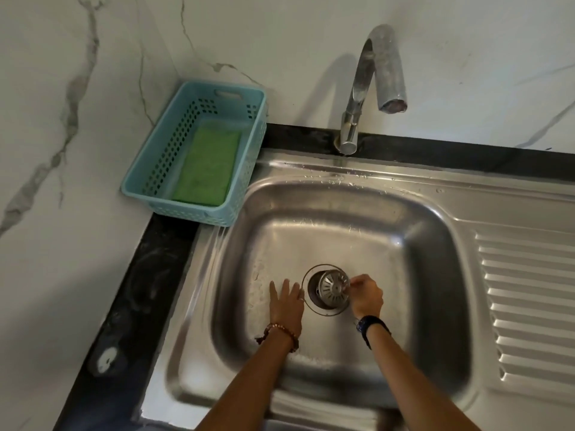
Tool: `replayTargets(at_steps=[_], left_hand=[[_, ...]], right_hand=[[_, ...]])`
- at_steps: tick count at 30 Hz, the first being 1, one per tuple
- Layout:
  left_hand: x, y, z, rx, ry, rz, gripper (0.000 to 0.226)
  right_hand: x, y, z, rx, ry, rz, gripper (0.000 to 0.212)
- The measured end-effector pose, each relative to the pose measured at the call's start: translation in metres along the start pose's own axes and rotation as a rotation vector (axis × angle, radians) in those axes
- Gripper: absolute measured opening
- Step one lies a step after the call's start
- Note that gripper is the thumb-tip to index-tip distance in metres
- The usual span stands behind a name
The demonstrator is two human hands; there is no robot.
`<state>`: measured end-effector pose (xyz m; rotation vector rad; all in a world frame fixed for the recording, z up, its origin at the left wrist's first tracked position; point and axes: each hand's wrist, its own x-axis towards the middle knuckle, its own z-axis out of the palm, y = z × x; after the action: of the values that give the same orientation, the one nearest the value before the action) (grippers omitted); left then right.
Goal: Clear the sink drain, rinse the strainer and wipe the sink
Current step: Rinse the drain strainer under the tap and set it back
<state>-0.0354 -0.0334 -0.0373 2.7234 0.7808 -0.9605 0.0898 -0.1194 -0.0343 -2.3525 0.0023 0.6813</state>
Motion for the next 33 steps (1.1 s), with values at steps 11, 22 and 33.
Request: replayTargets(at_steps=[11,22,33], left_hand=[[0.016,0.001,0.009,0.062,0.051,0.02,0.064],[0.0,-0.007,-0.014,-0.405,0.045,-0.006,0.049],[-0.072,-0.027,-0.105,-0.762,0.834,0.129,0.042]], right_hand=[[0.002,0.012,0.024,-0.591,-0.037,-0.325,0.015],[-0.021,0.001,0.009,-0.458,-0.154,-0.448,0.015],[-0.072,-0.08,-0.033,-0.343,-0.274,-0.697,0.027]])
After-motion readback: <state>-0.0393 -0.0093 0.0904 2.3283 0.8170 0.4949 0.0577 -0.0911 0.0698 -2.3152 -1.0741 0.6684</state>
